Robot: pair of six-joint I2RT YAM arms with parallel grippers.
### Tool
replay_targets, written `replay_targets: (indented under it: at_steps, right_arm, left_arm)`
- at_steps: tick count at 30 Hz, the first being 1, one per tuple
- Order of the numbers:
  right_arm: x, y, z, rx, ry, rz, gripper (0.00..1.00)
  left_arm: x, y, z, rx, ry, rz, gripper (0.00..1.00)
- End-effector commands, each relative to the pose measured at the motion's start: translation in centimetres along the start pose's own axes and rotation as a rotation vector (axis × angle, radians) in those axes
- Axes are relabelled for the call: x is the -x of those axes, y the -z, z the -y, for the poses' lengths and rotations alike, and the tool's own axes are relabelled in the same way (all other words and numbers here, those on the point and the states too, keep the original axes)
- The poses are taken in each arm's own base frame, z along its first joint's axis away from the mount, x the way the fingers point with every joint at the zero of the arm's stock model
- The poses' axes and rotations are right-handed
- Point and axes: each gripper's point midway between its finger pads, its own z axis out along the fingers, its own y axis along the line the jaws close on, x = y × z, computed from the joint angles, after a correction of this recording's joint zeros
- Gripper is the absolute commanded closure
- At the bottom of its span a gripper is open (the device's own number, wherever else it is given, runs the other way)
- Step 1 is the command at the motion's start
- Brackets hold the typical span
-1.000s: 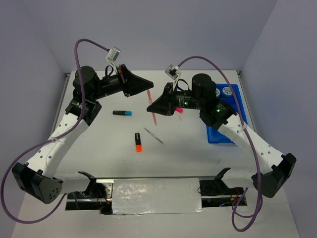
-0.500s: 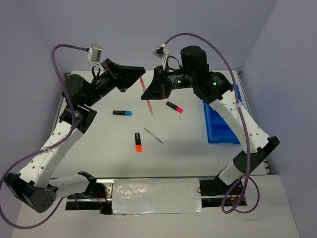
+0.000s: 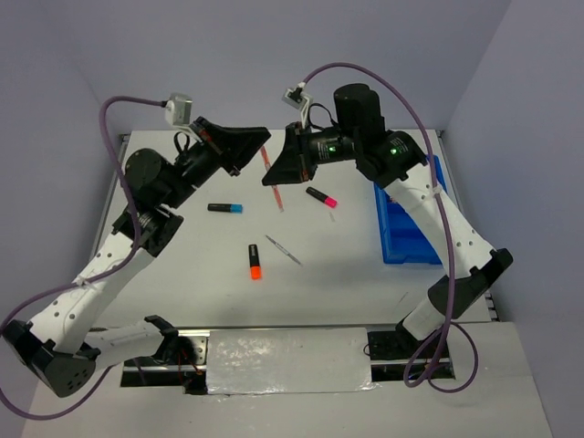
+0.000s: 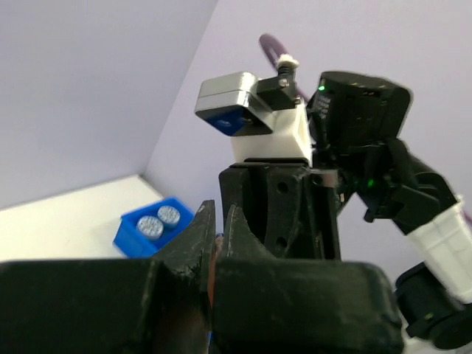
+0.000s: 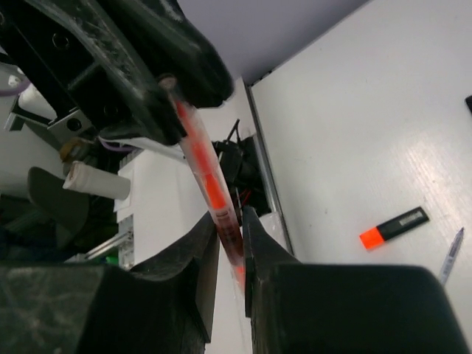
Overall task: Sort the stationery into containers
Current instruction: Close the pen cap on the pen.
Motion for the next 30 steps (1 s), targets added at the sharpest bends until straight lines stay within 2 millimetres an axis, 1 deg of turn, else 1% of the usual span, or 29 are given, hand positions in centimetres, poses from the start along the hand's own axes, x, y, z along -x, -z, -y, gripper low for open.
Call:
replay_targets:
  at_steps: [1,2,3,5,6,7,8,9,13,14,15,16,18,19,21,22,24,26,27,28,29,30]
  right_arm:
    - [10.3,4.0,-2.7,-0.018,0.340,0.434,1.00]
    - [8.5,3.0,-1.1,-0.030,0.310,0.392,1.00]
    - [7.7,3.4,-0.4,-0.067,0.308,0.403,1.00]
    - [7.9,4.3,-0.6,-0.091,0.316,0.438,1.00]
    - [8.1,4.7,-1.0,-0.090,0.319,0.449,1.00]
    - [8.6,5.2,-1.5,-0.091,0.329,0.458,1.00]
    - [8.8,5.2,-1.7,-0.095,0.342,0.454,1.00]
    - [8.9,5.0,-1.4,-0.104,0.338,0.448,1.00]
    - [10.4,6.6,0.0,-0.213,0.318,0.513,1.00]
    - [10.8,7.1,-0.1,-0.213,0.303,0.533,1.00]
    - [11.5,7.7,0.3,-0.231,0.305,0.560,1.00]
    - [12.0,8.2,0.1,-0.238,0.309,0.580,1.00]
    - [12.8,8.8,0.3,-0.257,0.308,0.604,1.00]
    - [13.5,9.4,-0.2,-0.255,0.318,0.623,1.00]
    - [14.5,10.1,-0.3,-0.271,0.317,0.663,1.00]
    - [14.7,10.3,-0.4,-0.267,0.316,0.674,1.00]
    - [14.8,10.0,-0.6,-0.242,0.305,0.672,1.00]
    - [13.8,8.8,-0.6,-0.193,0.302,0.624,1.00]
    - [12.6,7.9,0.4,-0.199,0.281,0.589,1.00]
    - [11.7,7.3,0.8,-0.205,0.292,0.563,1.00]
    - [11.0,7.5,0.7,-0.215,0.292,0.563,1.00]
    - [8.7,6.4,2.9,-0.232,0.241,0.515,1.00]
  left_arm:
    - [-13.8,4.4,2.1,-0.117,0.143,-0.613,1.00]
    - [-13.1,3.8,2.3,-0.133,0.136,-0.606,1.00]
    - [-12.9,3.5,2.3,-0.141,0.136,-0.606,1.00]
    - [-13.0,2.7,2.5,-0.161,0.149,-0.609,1.00]
    - [-13.3,2.7,2.6,-0.177,0.160,-0.618,1.00]
    - [-13.7,2.7,2.5,-0.183,0.171,-0.627,1.00]
    - [-14.4,2.6,2.2,-0.189,0.191,-0.633,1.00]
    - [-14.8,2.7,2.4,-0.210,0.203,-0.643,1.00]
    - [-15.6,3.0,2.7,-0.221,0.200,-0.653,1.00]
    - [-16.1,3.3,2.5,-0.218,0.201,-0.665,1.00]
    - [-16.5,3.5,2.5,-0.216,0.208,-0.673,1.00]
    - [-17.4,4.0,2.3,-0.217,0.230,-0.696,1.00]
    - [-18.1,4.5,2.3,-0.219,0.239,-0.704,1.00]
    - [-19.0,5.0,2.1,-0.210,0.249,-0.720,1.00]
    - [-19.1,5.5,2.4,-0.214,0.251,-0.715,1.00]
    - [-19.8,6.0,2.0,-0.198,0.259,-0.727,1.00]
    - [-19.9,6.3,1.9,-0.194,0.259,-0.727,1.00]
    - [-19.5,6.0,1.3,-0.150,0.224,-0.716,1.00]
    - [-19.1,5.6,0.8,-0.120,0.202,-0.707,1.00]
    - [-18.0,5.1,0.5,-0.086,0.172,-0.713,1.00]
    - [-16.9,4.2,-0.4,-0.019,0.139,-0.684,0.98]
    - [-15.7,3.5,-1.2,0.024,0.118,-0.662,0.93]
